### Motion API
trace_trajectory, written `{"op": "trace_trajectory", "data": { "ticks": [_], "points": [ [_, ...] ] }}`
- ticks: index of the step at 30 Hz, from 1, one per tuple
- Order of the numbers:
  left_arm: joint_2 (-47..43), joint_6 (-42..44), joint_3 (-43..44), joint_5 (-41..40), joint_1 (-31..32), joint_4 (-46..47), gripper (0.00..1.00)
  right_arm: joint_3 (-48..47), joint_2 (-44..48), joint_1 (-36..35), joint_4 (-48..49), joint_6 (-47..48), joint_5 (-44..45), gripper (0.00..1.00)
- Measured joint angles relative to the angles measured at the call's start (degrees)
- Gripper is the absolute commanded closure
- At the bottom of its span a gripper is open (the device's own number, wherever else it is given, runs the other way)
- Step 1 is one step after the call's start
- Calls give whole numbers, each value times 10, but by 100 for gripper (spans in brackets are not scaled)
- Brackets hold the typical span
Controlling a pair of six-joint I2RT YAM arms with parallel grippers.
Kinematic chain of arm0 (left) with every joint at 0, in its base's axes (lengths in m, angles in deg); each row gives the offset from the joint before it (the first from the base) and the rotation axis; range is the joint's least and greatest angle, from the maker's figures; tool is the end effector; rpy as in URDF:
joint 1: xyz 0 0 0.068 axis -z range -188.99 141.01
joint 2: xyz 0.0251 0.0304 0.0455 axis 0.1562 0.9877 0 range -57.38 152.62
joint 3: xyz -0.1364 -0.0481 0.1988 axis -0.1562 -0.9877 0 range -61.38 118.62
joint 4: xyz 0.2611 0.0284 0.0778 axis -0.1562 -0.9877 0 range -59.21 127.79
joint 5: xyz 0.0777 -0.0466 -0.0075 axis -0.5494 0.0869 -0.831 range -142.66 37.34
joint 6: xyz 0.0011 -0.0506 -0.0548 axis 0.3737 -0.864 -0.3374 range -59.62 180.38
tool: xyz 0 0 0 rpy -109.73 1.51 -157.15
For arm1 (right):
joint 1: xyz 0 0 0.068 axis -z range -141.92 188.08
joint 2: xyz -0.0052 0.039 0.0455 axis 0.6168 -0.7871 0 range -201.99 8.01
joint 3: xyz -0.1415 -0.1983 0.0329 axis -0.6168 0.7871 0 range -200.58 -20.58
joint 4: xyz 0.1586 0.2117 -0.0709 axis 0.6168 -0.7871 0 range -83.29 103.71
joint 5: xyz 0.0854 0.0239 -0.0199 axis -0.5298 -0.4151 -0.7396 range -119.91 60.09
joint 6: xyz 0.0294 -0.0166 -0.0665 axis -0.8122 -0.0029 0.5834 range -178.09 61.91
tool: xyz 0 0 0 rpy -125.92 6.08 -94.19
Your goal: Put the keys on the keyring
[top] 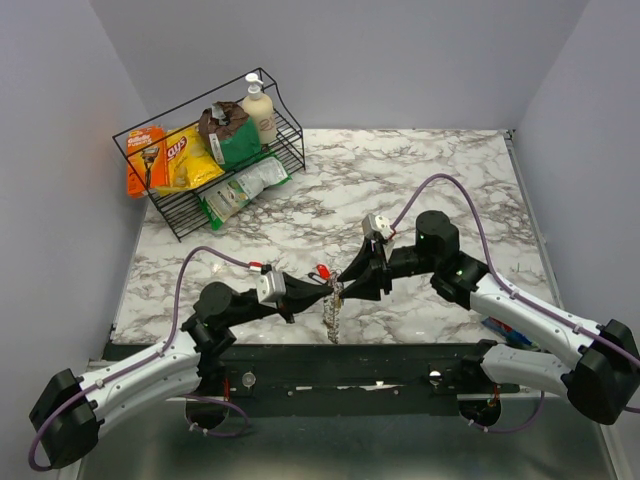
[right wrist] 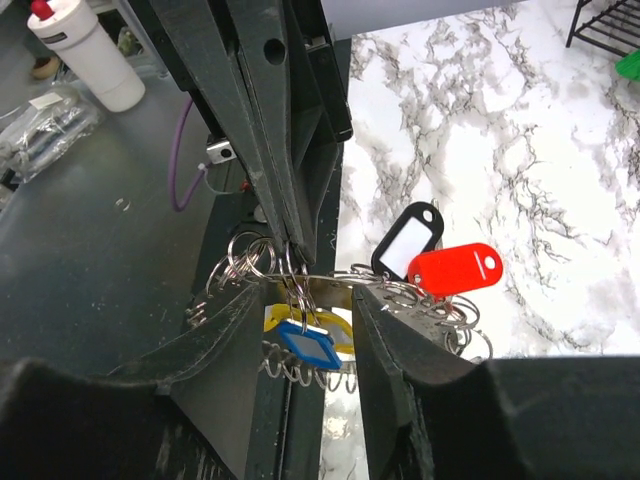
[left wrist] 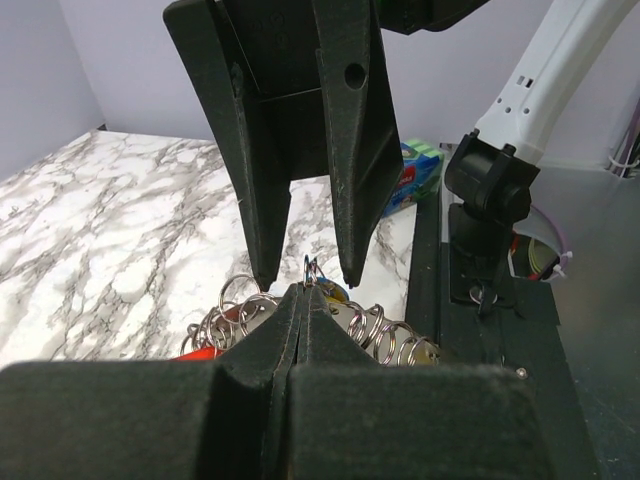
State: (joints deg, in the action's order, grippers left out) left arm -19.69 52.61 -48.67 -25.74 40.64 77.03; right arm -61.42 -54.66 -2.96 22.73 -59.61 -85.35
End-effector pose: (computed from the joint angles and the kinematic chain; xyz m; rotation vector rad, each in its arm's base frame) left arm 0.1200 -0.1848 0.2350 0.8904 1.1384 -1.1428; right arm 0.1776 0.2231 0.2585 -1.2931 1.4105 1.3750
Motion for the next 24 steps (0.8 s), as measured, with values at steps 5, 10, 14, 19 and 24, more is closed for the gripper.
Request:
{"op": "trace_trajectory", "data": {
  "ticks": [5,10,14,19,24],
  "points": [
    [9,0,0,8,0,0,100,0,0,0,12,-5,-4,61],
    [11,0,0,10,0,0,100,0,-6,0,22,-13,-14,88],
    [12,0,0,10,0,-3,100,0,-13,0,21,-12,-23,95],
    [12,0,2,10,0,-10,100,0,-14,0,15,-4,-24,99],
    [12,11,28,10,0,-58,95,-11,-15,0,-7,5,-23,99]
  ]
}}
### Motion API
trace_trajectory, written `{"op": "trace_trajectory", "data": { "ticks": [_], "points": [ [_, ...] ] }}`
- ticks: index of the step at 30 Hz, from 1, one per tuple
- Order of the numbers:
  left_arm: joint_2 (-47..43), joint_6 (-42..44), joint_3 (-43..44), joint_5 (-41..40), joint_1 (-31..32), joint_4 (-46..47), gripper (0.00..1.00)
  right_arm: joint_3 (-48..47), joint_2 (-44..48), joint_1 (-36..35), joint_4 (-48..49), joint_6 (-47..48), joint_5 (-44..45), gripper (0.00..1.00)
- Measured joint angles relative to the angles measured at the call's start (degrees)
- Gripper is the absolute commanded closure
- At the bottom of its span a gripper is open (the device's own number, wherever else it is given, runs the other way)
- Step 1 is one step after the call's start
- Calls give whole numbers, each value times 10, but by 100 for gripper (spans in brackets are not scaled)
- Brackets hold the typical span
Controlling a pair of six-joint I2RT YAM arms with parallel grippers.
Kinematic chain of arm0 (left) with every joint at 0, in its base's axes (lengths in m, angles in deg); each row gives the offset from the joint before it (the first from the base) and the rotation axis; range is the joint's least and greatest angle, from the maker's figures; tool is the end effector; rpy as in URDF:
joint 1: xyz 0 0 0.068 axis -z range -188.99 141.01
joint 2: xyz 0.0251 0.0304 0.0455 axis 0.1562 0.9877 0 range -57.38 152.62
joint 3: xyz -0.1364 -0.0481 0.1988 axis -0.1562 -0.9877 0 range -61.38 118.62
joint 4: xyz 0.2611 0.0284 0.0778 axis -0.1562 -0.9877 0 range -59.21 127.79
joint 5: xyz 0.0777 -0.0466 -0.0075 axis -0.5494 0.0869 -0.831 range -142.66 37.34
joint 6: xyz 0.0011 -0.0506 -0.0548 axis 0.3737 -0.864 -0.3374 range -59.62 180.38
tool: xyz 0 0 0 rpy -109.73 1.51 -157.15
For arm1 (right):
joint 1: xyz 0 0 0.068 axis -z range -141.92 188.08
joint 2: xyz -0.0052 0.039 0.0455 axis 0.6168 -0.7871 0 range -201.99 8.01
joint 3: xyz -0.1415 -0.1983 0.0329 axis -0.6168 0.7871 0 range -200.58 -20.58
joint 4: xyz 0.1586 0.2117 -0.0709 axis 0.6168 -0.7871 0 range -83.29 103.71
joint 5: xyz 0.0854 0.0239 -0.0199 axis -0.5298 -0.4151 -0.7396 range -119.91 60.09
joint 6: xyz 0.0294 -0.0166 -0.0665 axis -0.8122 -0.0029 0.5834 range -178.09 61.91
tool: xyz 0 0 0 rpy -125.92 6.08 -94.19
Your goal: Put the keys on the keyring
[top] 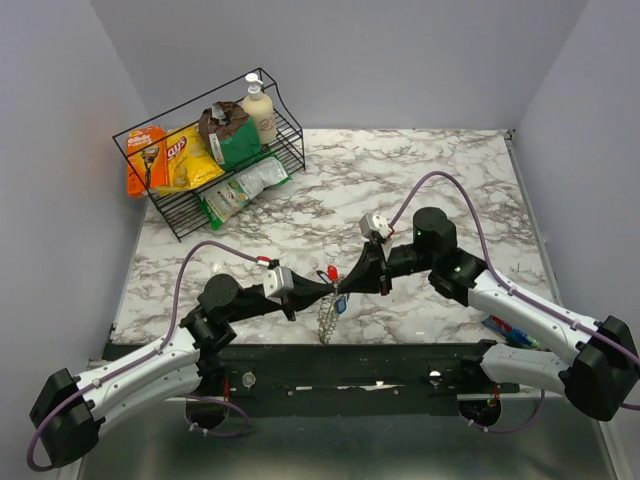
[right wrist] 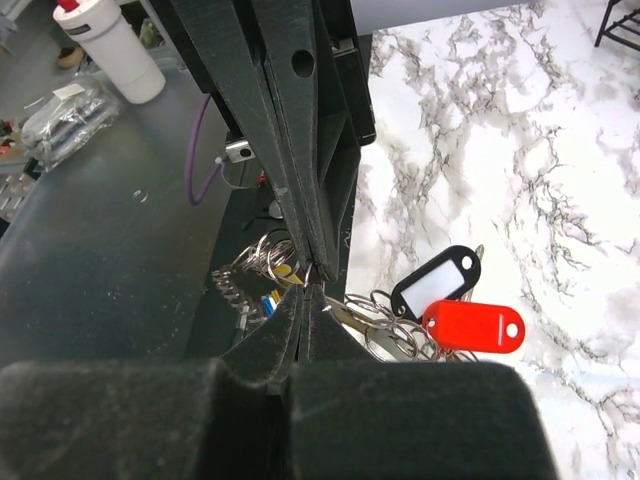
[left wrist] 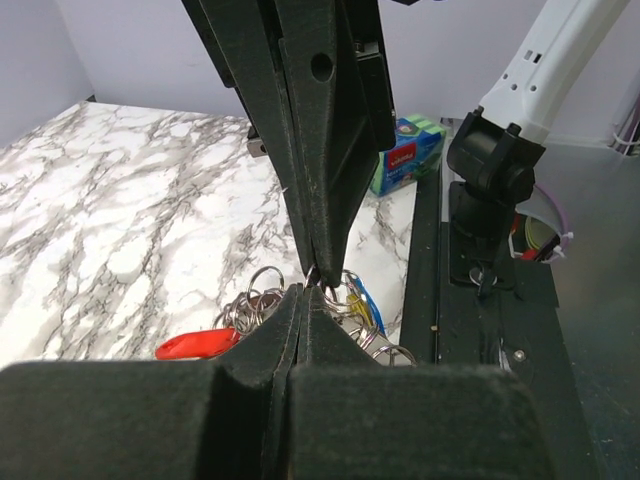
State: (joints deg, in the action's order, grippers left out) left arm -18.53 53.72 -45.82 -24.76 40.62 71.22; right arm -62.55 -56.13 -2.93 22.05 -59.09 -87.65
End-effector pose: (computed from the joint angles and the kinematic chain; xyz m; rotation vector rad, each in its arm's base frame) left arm 0.1232 -0.1899 0.2372 0.9338 1.1953 -1.1375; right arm 0.1788 0.2258 0.2582 -1.3243 1.4016 1.4082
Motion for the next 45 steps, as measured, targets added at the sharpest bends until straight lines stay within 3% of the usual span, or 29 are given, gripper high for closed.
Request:
{"op": "trace_trajectory", "data": {
  "ticks": [2,3,6,9,14,20,26,34,45],
  "points": [
    [0,10,20,0,0,-35,86,-10,0,0,-17,7,1,99],
    [0,15,30,0,0,-54,72,-14,0,0,-22,10,2,100],
    [0,28,63,0,0,-98,57,-26,0,0,-46,21,13,100],
    [1,39,106,2,0,-137,51,-32,-1,0,-77,32,23,99],
    [27,71,195,10,0,-238,50,-43,-2,0,-129,52,41,100],
    [118,143,329,37,0,-422,52,-63,-4,0,-185,77,64,100],
    [201,224,409,71,0,-583,59,-66,-4,0,-220,89,81,99],
    [244,273,414,92,0,-646,60,-66,-3,0,-235,96,90,100],
    [247,284,412,94,0,-630,64,-66,3,0,-240,96,90,100]
  ]
}}
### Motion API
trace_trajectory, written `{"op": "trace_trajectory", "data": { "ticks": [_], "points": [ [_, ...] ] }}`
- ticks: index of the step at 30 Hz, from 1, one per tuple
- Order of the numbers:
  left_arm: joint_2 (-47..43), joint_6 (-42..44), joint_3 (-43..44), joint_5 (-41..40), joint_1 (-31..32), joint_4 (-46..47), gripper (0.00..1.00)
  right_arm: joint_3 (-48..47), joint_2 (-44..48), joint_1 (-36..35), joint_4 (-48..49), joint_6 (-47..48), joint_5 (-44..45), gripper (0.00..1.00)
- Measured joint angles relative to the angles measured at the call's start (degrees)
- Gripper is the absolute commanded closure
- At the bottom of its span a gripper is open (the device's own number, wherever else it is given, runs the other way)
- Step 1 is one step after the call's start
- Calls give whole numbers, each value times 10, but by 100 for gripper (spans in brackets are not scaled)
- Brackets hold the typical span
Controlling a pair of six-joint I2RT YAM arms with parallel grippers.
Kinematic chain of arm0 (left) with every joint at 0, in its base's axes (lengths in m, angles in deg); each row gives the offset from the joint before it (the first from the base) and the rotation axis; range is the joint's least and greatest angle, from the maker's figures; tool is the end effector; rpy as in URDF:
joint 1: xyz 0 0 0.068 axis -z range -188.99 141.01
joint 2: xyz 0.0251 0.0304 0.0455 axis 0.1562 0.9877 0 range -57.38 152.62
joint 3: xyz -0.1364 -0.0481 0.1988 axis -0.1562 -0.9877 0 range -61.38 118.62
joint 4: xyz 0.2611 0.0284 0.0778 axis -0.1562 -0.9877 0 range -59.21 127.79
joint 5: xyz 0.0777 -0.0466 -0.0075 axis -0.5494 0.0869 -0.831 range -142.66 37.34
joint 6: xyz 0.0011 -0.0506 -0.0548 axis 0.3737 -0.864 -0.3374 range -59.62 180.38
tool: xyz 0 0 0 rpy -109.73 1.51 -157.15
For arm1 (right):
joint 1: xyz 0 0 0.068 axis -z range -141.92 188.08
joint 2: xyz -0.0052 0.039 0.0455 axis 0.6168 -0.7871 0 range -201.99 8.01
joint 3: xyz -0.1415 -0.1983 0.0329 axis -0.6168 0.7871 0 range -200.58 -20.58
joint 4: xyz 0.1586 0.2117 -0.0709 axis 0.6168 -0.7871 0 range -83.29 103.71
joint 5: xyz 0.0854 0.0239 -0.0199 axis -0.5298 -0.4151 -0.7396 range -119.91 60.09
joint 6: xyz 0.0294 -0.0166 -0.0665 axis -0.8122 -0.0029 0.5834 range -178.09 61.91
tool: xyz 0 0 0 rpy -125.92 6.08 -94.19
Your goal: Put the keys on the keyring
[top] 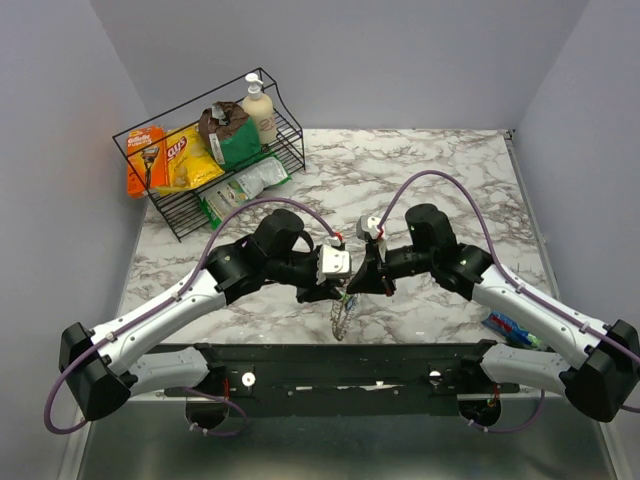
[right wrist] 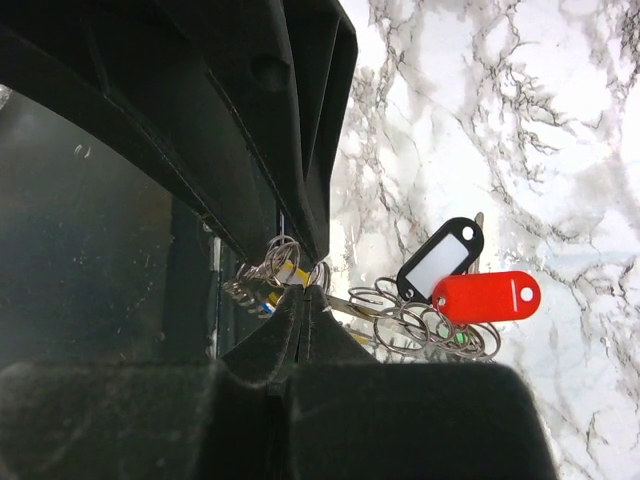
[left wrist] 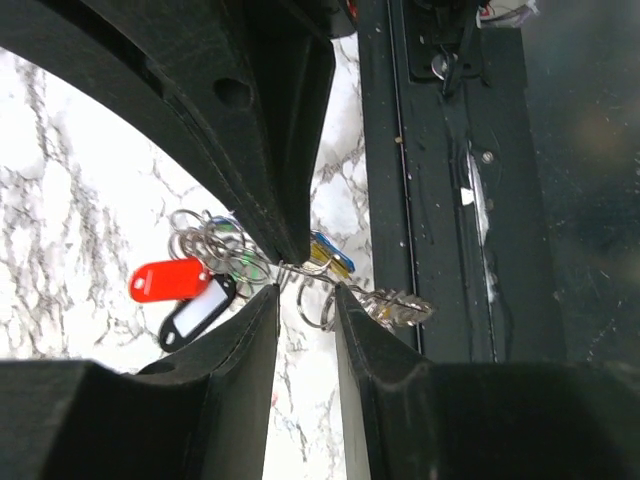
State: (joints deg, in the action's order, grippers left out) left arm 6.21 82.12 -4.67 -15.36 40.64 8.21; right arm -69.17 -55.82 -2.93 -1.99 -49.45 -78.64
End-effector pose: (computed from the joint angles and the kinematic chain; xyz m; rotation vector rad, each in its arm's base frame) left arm 0.1513 -0.2365 0.2799 1.5847 1.5658 -0.9862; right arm 0.1801 0.2191 0.2560 -1.3524 1.6573 1.2282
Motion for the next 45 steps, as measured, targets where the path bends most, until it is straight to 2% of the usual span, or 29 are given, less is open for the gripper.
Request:
{"op": "trace_trajectory", "data": {
  "ticks": [6,20,26,28,34,36,45],
  "points": [
    [-18,-7,-19,-3,0,47,67,0,5,0,0,0,-1,99],
    [-1,-8,-24,-4,0,74,71,0,14,0,-1,0,0,100],
    [8,-5,-24,-4,0,73,88,0,17,0,-3,0,1,100],
    [9,-4,-26,-4,0,73,99,0,17,0,-3,0,2,100],
    [12,-6,-31,-3,0,83,100,0,17,2,-5,0,7,99],
    [13,-10,-33,-3,0,88,100,0,17,2,-6,0,11,97],
    [-28,-52,-112,-31,0,177,100,0,23,2,4,-8,17,69]
  ]
}}
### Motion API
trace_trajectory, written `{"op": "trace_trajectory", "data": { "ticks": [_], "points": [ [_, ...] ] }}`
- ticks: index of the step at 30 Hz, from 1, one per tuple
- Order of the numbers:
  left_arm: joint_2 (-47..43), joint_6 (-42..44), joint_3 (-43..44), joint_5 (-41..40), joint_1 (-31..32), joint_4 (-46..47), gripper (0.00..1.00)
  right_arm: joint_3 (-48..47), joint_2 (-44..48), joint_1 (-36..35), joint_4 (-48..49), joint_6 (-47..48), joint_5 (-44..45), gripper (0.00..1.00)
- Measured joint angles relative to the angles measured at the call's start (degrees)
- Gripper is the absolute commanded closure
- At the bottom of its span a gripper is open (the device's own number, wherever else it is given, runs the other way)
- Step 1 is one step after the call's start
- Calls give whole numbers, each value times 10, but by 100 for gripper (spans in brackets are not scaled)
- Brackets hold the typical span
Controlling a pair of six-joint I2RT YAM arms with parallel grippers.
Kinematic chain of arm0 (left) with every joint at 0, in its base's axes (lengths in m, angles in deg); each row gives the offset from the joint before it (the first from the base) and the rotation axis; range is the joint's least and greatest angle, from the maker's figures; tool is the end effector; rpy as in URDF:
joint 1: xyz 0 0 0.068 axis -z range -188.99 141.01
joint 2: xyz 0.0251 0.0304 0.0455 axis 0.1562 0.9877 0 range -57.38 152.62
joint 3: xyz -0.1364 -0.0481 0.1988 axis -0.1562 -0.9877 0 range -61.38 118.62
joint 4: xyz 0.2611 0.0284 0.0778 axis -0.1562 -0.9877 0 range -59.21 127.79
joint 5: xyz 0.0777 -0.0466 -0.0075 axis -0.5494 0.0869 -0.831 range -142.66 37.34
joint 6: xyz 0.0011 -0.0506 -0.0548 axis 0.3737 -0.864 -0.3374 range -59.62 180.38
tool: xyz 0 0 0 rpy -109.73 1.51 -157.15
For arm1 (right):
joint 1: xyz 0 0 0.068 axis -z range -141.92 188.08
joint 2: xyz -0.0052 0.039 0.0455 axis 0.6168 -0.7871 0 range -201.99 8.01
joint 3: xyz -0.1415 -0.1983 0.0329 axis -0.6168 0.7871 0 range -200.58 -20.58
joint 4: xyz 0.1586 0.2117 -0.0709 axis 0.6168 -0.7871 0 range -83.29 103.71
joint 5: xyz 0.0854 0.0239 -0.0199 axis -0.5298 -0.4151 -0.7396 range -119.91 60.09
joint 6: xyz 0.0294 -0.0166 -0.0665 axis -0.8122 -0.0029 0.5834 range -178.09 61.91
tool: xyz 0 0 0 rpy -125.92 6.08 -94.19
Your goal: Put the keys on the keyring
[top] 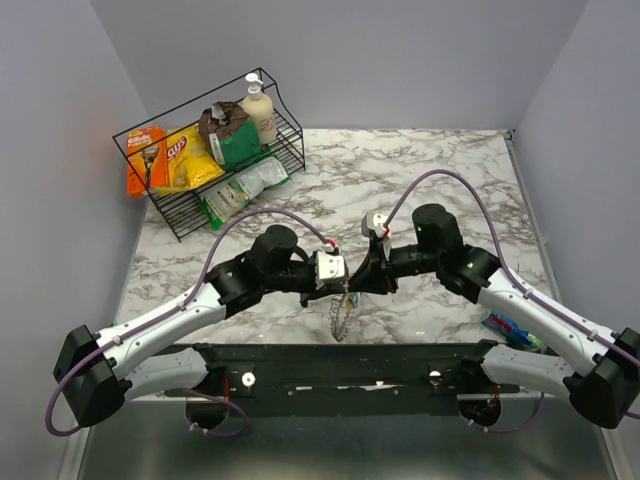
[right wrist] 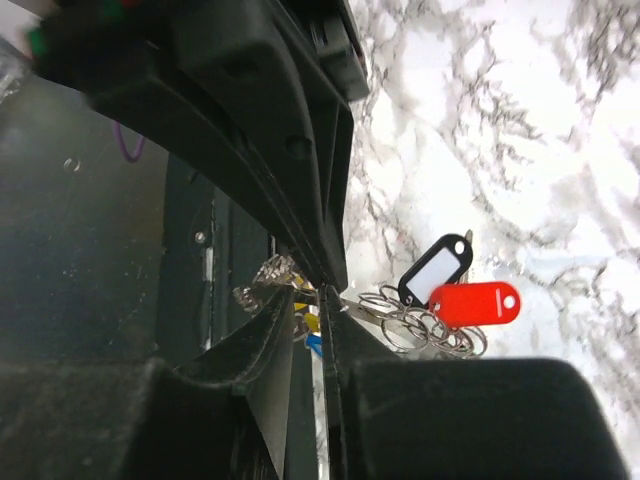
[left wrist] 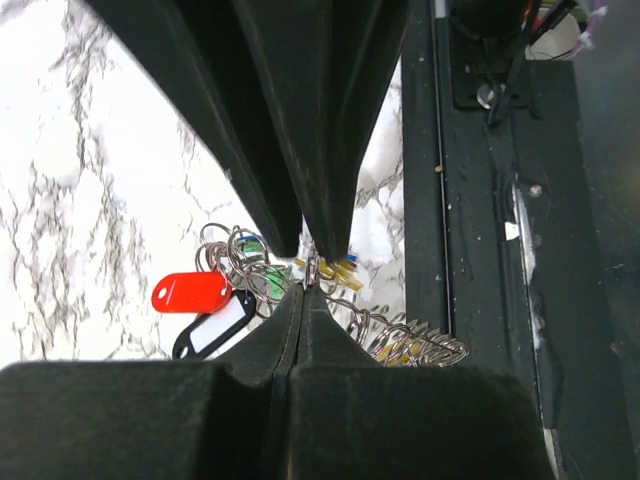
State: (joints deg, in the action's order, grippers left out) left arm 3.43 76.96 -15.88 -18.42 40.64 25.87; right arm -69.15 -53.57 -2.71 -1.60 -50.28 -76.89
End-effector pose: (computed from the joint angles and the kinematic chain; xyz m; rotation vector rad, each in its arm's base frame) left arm 0.1556 -0.2374 0.2516 1.4482 1.5132 -0.9649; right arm 0.1786 0.2147 0.2659 -1.3195 1.6383 1.1935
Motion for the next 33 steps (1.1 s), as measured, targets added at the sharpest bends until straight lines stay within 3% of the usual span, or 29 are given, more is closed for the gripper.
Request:
{"op": "trace_trajectory", "data": {
  "ticks": [7,9,24,33],
  "points": [
    [-42,-36,-78,-44,0,84,100,0,28,0,28,-22,26,43],
    [-55,-49,-97,-52,0,117,100,6,40,0,41,-29,42,41],
    [-130,-180,-239,-70,-1,456,100,49,81,12,108,-60,63,46],
    [-130,-211,-243,-61,-1,538,100,49,79,13,125,-68,54,57]
  ]
}}
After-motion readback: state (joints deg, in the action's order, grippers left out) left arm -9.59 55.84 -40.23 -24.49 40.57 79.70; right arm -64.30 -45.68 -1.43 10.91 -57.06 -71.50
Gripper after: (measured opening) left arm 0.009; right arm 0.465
